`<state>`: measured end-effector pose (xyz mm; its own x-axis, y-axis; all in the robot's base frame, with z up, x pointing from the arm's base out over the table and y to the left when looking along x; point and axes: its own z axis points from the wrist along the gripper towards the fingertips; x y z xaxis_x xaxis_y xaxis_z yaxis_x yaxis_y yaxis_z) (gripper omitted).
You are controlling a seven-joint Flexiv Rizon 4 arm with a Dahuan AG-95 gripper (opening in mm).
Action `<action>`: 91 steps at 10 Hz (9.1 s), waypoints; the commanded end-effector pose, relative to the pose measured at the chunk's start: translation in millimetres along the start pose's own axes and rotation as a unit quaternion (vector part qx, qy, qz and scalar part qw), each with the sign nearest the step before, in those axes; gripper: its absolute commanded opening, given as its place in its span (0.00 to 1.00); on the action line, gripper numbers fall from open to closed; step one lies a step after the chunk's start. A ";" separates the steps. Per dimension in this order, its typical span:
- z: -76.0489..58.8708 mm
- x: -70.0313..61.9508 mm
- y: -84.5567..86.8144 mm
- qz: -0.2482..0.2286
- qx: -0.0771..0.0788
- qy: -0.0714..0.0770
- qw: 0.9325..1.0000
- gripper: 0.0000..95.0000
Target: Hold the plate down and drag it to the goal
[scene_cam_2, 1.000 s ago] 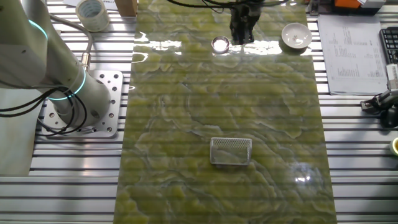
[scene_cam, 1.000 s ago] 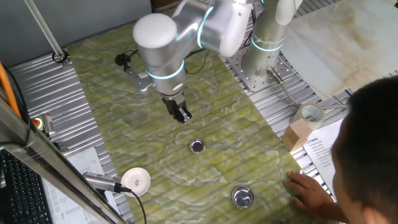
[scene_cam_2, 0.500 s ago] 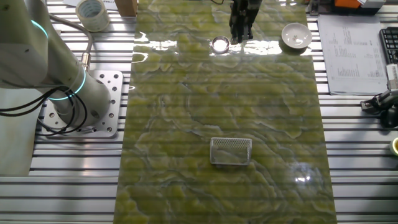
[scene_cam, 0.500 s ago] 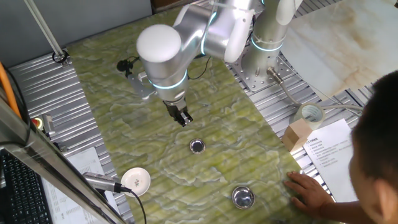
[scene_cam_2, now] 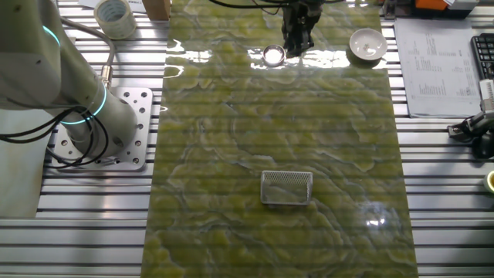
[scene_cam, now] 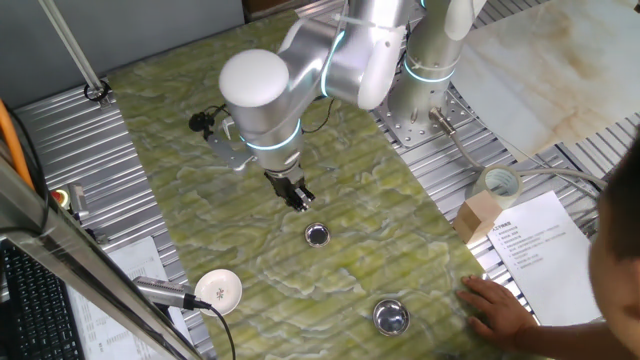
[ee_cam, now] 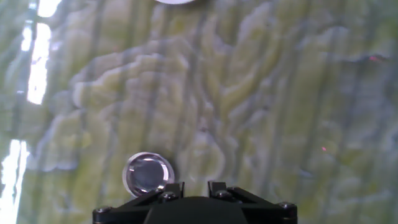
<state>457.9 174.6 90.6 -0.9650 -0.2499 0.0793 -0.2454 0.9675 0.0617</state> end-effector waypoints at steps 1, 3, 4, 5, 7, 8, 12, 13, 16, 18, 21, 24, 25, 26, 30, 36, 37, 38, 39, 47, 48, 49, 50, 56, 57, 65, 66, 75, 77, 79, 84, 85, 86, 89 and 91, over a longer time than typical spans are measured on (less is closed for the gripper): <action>3.8 -2.0 8.0 0.010 0.006 0.001 1.000 0.20; 3.8 -2.0 8.0 -0.002 0.000 -0.002 1.000 0.00; 3.8 -2.0 8.0 -0.011 -0.004 -0.002 1.000 0.00; 3.8 -2.0 8.0 -0.017 -0.014 -0.008 1.000 0.00; 3.8 -2.0 8.0 -0.022 -0.015 -0.009 1.000 0.00; 5.0 -2.7 10.0 -0.020 -0.014 -0.008 1.000 0.00; 16.7 -8.1 32.1 -0.001 -0.014 -0.008 1.000 0.00; 20.0 -7.6 36.3 0.002 -0.013 -0.008 1.000 0.00; 29.2 -3.4 40.1 0.009 -0.013 -0.009 1.000 0.00; 36.7 -1.5 41.0 0.014 -0.012 -0.011 1.000 0.00; 39.7 2.3 42.3 0.018 -0.011 -0.010 1.000 0.00; 39.7 2.3 42.3 0.022 -0.009 -0.013 1.000 0.00; 39.7 2.3 42.3 0.022 -0.010 -0.003 1.000 0.00; 39.7 2.3 42.3 0.025 -0.008 0.003 1.000 0.00; 44.2 1.4 41.9 0.037 -0.009 -0.016 0.999 0.00; 53.8 -33.2 44.4 0.050 -0.001 -0.025 0.998 0.00; 55.9 -37.1 44.8 0.052 -0.001 -0.026 0.998 0.00; 58.9 -41.5 45.3 0.053 0.001 -0.027 0.998 0.00; 60.7 -42.0 45.1 0.052 0.001 -0.029 0.998 0.00; 66.6 -40.6 30.1 0.027 0.002 -0.024 0.999 0.20; 66.5 -38.8 27.5 0.023 0.002 -0.024 0.999 0.20; 71.8 -31.4 26.4 0.017 -0.007 -0.029 0.999 0.20; 74.9 -27.3 26.4 0.015 -0.010 -0.030 0.999 0.20; 65.9 -9.3 29.0 0.014 -0.031 -0.017 0.999 0.20; 67.6 -8.1 30.5 0.014 -0.031 -0.017 0.999 0.20; 71.1 10.1 34.1 -0.004 -0.031 -0.010 0.999 0.20; 69.8 14.9 34.2 -0.005 -0.032 -0.007 0.999 0.20; 76.6 20.2 39.5 -0.002 -0.031 -0.009 0.999 0.20; 77.9 18.7 43.2 0.003 -0.030 -0.008 1.000 0.20; 78.4 18.5 43.2 0.005 -0.029 -0.007 1.000 0.00; 79.2 17.6 43.1 0.007 -0.029 -0.010 1.000 0.00; 79.1 17.4 43.1 0.007 -0.028 -0.009 1.000 0.00; 78.8 16.7 43.1 0.008 -0.026 -0.007 1.000 0.00; 76.6 12.6 43.2 0.011 -0.012 0.003 1.000 0.00; 76.4 12.2 43.2 0.010 -0.004 0.007 1.000 0.00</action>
<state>428.9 217.1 17.6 -0.9681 -0.2317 0.0948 -0.2259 0.9717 0.0687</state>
